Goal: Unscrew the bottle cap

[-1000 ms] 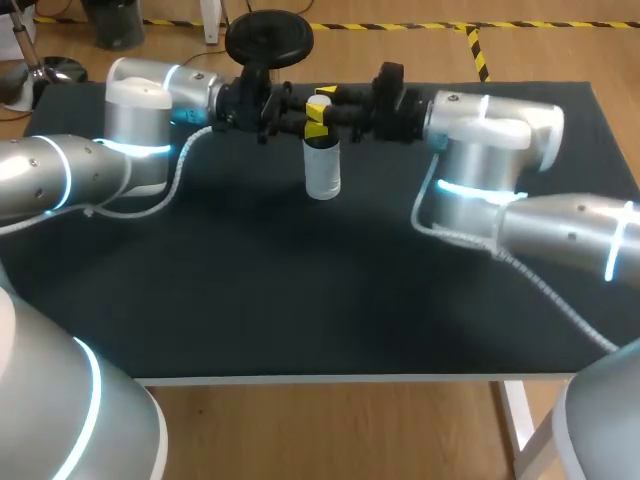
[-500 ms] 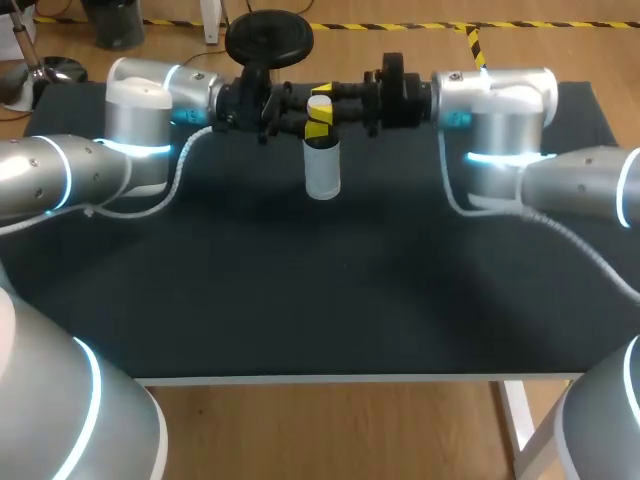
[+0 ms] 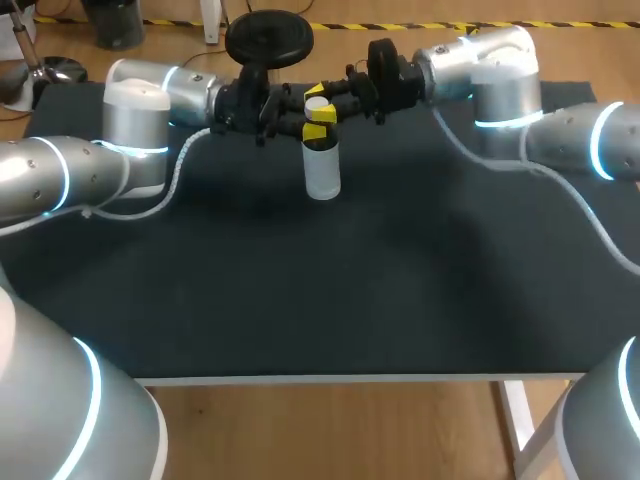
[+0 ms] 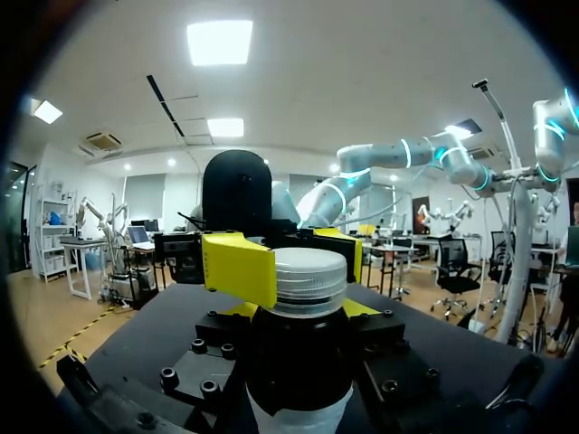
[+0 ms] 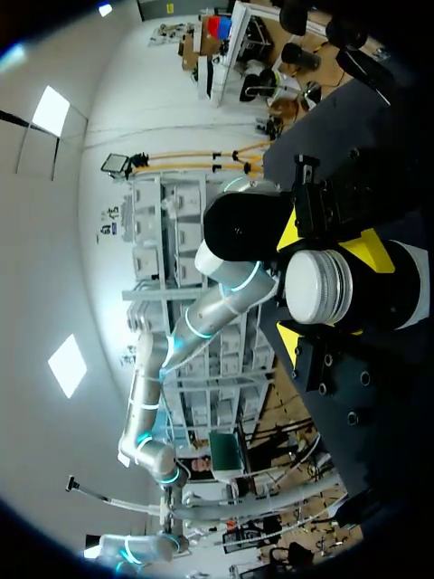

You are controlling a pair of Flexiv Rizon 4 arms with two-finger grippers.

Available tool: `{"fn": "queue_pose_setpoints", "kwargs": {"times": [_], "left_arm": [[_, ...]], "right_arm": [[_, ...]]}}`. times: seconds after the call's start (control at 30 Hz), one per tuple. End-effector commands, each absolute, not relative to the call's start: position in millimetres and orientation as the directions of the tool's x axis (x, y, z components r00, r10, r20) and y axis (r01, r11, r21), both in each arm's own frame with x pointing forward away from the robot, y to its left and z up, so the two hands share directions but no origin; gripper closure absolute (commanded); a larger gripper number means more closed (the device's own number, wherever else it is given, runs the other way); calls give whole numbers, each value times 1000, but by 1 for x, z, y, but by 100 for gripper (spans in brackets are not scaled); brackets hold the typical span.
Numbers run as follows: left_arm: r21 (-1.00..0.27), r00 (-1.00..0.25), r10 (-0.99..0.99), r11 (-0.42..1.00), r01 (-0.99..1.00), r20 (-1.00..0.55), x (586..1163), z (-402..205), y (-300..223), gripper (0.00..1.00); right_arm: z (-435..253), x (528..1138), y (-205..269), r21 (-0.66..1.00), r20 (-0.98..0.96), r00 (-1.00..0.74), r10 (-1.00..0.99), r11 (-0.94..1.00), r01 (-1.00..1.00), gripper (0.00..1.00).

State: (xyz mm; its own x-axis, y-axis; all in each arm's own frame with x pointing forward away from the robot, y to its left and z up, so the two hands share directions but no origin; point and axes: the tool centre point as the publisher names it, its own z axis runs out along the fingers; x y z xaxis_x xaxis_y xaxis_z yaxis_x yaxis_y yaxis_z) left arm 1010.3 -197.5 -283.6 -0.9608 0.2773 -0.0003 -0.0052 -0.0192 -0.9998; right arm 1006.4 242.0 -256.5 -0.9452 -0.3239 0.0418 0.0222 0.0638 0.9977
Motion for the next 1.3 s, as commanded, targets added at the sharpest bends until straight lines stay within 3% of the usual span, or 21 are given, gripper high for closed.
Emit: {"fn": "queue_pose_setpoints", "kwargs": {"times": [0.03,0.7,1.3], "left_arm": [[-1000,-961,277,-16,-5,0,1014,-282,-204,100],[-1000,-961,277,-16,-5,0,1014,-282,-204,100],[-1000,-961,277,-16,-5,0,1014,-282,-204,100]], "right_arm": [[-260,1002,252,998,56,-612,-788,52,25,100],[-260,979,253,994,105,-391,-914,92,51,100],[-251,988,242,997,-21,-515,-857,-54,50,100]]}}
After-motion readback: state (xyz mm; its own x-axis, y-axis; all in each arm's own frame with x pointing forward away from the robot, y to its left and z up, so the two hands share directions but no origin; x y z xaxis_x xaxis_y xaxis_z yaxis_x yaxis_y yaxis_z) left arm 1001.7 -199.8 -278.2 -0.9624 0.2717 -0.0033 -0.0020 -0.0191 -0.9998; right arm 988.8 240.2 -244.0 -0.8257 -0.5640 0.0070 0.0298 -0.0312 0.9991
